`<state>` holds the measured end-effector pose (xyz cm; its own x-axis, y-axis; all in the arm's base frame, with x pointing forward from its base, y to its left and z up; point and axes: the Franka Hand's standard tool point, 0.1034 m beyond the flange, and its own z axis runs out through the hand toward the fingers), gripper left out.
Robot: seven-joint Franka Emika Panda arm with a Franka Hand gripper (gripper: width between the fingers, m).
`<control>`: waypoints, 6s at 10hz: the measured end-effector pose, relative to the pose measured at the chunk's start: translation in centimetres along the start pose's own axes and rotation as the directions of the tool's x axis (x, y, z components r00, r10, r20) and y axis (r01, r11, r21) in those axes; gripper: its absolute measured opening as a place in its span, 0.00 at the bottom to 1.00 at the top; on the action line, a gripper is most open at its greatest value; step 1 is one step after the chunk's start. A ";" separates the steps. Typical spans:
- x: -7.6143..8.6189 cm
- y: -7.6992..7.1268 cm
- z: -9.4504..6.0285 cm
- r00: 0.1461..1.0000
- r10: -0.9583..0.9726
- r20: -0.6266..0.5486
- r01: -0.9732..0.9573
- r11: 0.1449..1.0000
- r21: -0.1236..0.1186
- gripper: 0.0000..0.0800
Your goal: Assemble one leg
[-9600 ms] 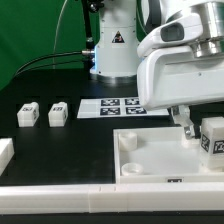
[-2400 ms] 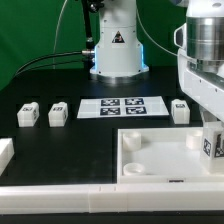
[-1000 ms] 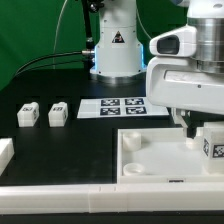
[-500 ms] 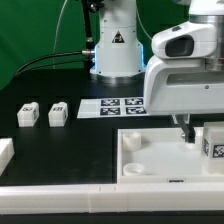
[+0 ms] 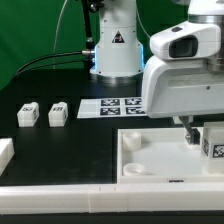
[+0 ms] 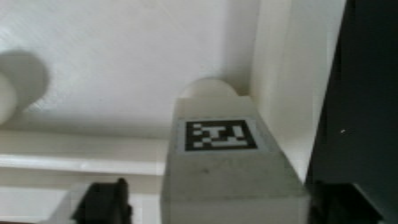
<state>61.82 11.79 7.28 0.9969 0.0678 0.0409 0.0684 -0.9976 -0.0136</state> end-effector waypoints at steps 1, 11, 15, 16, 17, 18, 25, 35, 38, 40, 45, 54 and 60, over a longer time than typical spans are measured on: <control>0.0 0.0 0.0 1.000 0.000 0.000 0.000 1.000 0.000 0.59; 0.0 0.4 0.1 0.777 0.630 0.006 -0.630 0.776 0.015 0.37; -0.1 0.5 0.2 0.428 0.903 0.017 -0.904 0.428 0.014 0.37; 0.0 0.5 0.2 0.341 0.940 0.023 -0.940 0.340 0.018 0.37; 0.0 0.5 0.2 0.224 0.974 0.034 -0.974 0.224 0.018 0.37; 0.0 0.5 0.2 0.171 0.985 0.037 -0.985 0.171 0.018 0.37; 0.0 0.3 0.2 0.167 0.985 0.045 -0.986 0.167 0.021 0.81; 0.3 -0.1 -0.1 0.926 0.378 -0.005 -0.377 0.925 0.039 0.81; 0.3 0.1 -0.1 0.998 0.052 -0.020 -0.052 0.999 0.014 0.81; 0.4 0.4 -0.1 0.996 -0.091 -0.022 0.091 0.996 0.003 0.81; 0.4 0.4 -0.1 0.996 -0.082 -0.021 0.082 0.997 0.004 0.50; 0.3 0.4 0.0 0.792 0.610 -0.015 -0.610 0.792 0.034 0.36; 0.2 0.3 0.0 0.164 0.986 0.013 -0.986 0.164 0.038 0.36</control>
Offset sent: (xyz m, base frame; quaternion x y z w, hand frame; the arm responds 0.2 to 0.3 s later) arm 0.0000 0.0000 0.0000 0.0000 0.0000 0.0899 0.9960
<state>62.00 11.47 7.31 0.2317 -0.9726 -0.0201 -0.9700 -0.2295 -0.0805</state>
